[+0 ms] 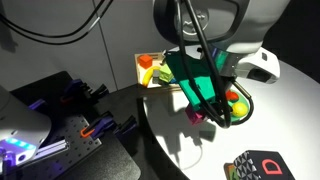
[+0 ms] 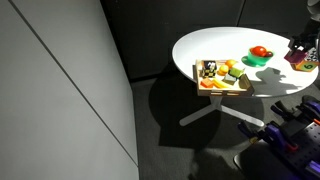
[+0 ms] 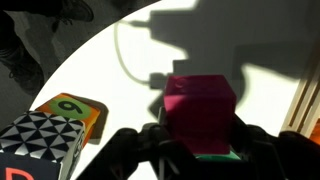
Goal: Put the pink block in the box
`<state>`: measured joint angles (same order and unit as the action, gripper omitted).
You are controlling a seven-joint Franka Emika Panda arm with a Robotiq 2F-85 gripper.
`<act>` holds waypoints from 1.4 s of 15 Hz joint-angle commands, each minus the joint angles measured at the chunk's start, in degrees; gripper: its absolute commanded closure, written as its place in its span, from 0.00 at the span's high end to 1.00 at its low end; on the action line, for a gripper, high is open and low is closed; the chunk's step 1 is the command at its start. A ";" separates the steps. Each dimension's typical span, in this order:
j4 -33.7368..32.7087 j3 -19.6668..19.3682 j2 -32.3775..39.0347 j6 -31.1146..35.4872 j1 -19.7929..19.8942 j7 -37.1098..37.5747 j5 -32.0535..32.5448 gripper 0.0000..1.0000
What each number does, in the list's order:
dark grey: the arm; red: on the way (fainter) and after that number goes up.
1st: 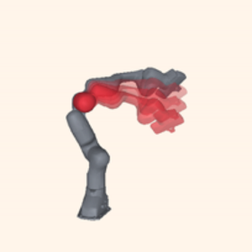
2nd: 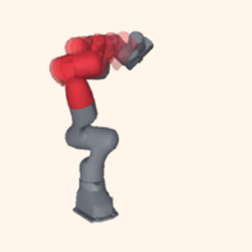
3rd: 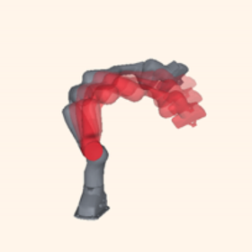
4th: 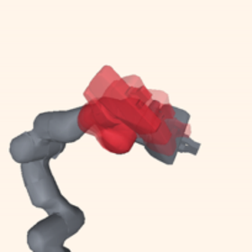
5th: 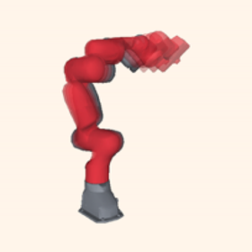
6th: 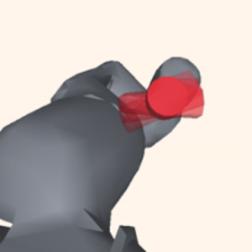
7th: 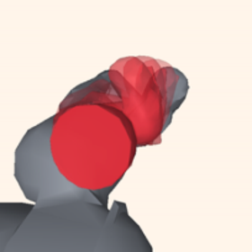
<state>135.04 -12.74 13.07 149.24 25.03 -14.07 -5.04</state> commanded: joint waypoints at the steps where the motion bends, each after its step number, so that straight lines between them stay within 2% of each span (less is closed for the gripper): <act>1: -0.01 -1.07 -0.02 -0.15 -1.12 -0.19 -0.34 0.56; 4: 0.01 -1.07 -0.02 -0.15 -1.12 -0.19 -0.34 0.56; 5: 0.01 -1.07 -0.02 -0.15 -1.12 -0.19 -0.34 0.31; 11: 0.65 0.08 -1.53 2.02 -2.88 -0.19 -0.75 0.31; 21: 0.34 4.27 -3.77 5.71 -9.54 0.98 -1.10 0.31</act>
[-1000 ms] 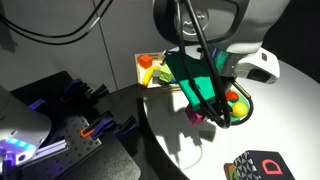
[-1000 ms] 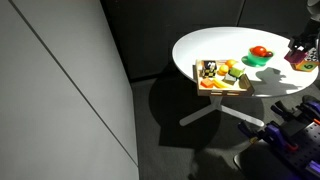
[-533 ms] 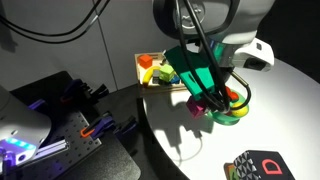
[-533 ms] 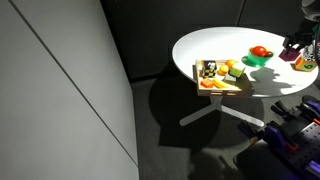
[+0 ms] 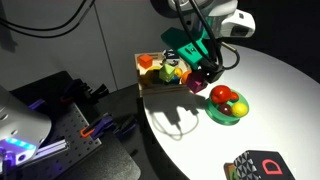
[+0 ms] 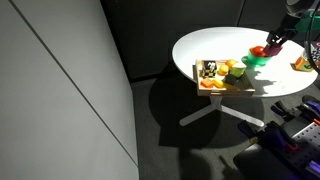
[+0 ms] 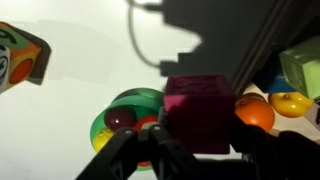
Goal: Put the pink block in the box
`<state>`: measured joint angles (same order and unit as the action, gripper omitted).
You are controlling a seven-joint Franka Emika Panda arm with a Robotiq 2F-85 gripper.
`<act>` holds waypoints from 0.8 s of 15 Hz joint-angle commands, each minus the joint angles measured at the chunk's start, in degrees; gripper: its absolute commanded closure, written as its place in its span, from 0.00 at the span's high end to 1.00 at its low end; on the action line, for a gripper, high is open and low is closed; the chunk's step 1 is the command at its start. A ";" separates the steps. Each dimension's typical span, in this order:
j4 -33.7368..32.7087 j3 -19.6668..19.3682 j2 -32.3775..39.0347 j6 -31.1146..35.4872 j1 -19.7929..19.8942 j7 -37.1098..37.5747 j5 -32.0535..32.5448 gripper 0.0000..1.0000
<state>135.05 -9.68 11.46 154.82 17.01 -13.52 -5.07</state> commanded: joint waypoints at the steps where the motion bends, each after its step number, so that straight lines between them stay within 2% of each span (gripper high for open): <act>1: 0.19 1.64 -2.43 0.01 -2.25 0.63 -0.90 0.31; 7: 0.53 4.29 -4.50 -0.67 -6.31 1.66 -1.40 0.31; 12: 1.58 7.55 -6.07 -1.32 -8.62 0.12 -5.55 0.31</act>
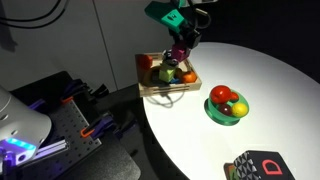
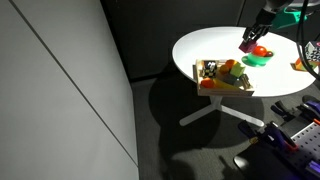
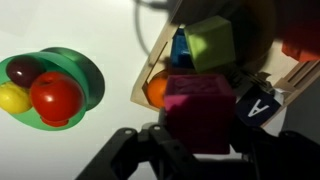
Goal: Put the pink block in the box
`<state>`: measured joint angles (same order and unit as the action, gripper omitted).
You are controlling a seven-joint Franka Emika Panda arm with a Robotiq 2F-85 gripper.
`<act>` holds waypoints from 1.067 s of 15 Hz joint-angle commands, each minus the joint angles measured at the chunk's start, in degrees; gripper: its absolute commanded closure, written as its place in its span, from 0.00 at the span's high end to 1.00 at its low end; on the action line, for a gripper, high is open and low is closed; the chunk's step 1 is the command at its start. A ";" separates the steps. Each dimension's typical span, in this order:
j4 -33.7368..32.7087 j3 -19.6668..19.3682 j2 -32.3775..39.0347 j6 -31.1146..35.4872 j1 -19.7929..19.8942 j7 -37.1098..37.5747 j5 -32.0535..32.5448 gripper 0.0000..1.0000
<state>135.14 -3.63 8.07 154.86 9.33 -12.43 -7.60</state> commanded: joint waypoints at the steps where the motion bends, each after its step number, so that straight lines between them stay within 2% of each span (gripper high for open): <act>1: 1.62 2.10 -2.91 -1.49 -1.37 -1.24 -4.01 0.31; 8: 3.90 4.80 -4.03 -2.83 -4.17 -2.47 -7.96 0.31; 16: 8.48 6.22 -3.79 -1.94 -5.10 -6.27 -11.12 0.31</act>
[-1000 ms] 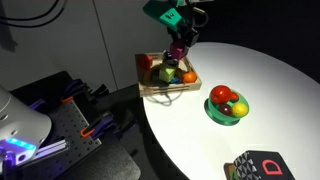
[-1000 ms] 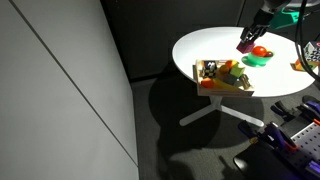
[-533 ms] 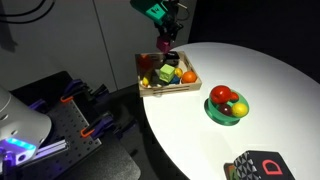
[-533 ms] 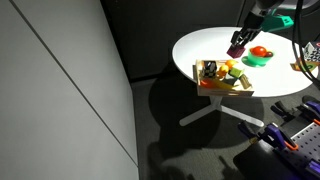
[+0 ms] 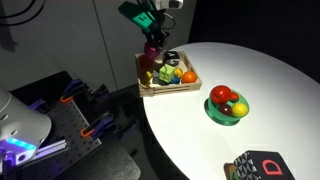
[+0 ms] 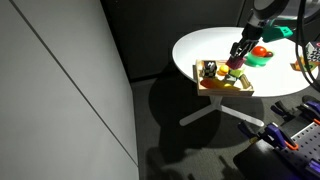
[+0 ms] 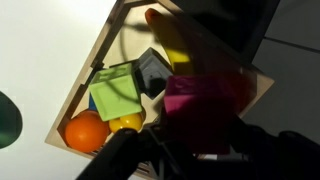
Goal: Put the pink block in the box
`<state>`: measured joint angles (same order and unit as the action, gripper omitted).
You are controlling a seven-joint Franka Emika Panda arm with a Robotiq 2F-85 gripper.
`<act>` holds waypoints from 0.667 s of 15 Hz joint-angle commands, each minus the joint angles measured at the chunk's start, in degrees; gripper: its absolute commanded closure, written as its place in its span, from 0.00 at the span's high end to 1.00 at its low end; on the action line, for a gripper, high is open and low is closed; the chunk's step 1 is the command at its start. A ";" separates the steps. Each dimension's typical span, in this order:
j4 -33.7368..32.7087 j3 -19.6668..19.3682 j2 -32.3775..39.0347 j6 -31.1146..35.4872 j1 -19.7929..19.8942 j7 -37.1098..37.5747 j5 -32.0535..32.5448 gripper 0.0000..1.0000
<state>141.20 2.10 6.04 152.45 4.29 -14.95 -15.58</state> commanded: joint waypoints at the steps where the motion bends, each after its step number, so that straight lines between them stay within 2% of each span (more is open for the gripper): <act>1: 2.99 0.62 -1.67 1.17 -0.12 -4.32 -3.74 0.31; 10: 6.26 1.49 0.34 7.71 0.50 -7.28 -6.87 0.31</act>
<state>146.31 3.08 6.46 158.22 4.23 -19.16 -19.94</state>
